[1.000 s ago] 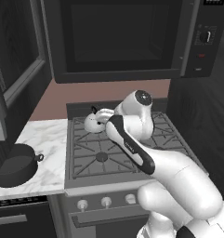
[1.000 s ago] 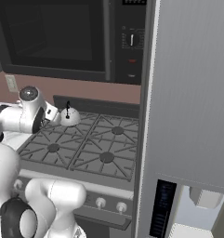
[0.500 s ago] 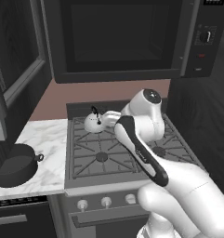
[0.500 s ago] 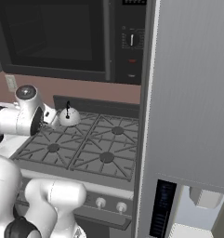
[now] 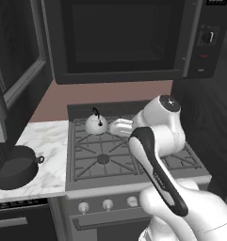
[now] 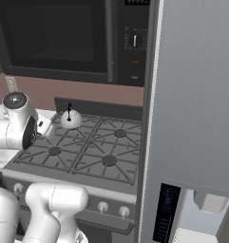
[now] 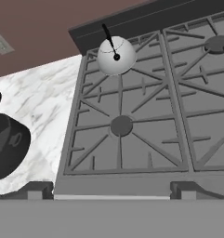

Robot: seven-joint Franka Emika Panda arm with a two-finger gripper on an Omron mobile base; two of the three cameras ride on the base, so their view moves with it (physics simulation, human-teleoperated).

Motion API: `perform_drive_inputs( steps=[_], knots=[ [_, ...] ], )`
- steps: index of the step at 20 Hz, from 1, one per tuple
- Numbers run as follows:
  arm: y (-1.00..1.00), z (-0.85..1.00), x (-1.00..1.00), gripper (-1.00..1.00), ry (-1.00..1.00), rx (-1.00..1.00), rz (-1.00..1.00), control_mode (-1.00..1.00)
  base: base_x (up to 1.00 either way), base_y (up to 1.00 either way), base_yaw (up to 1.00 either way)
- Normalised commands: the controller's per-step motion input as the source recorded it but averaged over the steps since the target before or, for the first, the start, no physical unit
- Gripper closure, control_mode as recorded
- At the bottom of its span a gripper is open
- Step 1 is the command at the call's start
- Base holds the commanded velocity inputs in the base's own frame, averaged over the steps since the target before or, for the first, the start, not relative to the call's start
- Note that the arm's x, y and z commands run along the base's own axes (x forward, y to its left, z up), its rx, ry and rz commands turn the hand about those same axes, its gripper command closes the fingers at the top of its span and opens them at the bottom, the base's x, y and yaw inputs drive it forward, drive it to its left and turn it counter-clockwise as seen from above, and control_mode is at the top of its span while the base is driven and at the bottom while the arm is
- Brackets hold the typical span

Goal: Pick the kettle from the cabinet and place it on a stove burner. Then pick the pot from the counter and place it on another stove burner. Finally, turn both burners on.

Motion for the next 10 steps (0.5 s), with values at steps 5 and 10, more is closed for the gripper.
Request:
perform_drive_inputs(
  steps=[5,10],
  knots=[
    [-0.08,0.24,-0.62,-1.0,0.0,0.0,0.0,-1.0,0.0,0.0,0.0],
    [-0.08,0.25,-0.59,-1.0,0.0,0.0,0.0,-1.0,0.0,0.0,0.0]
  ],
)
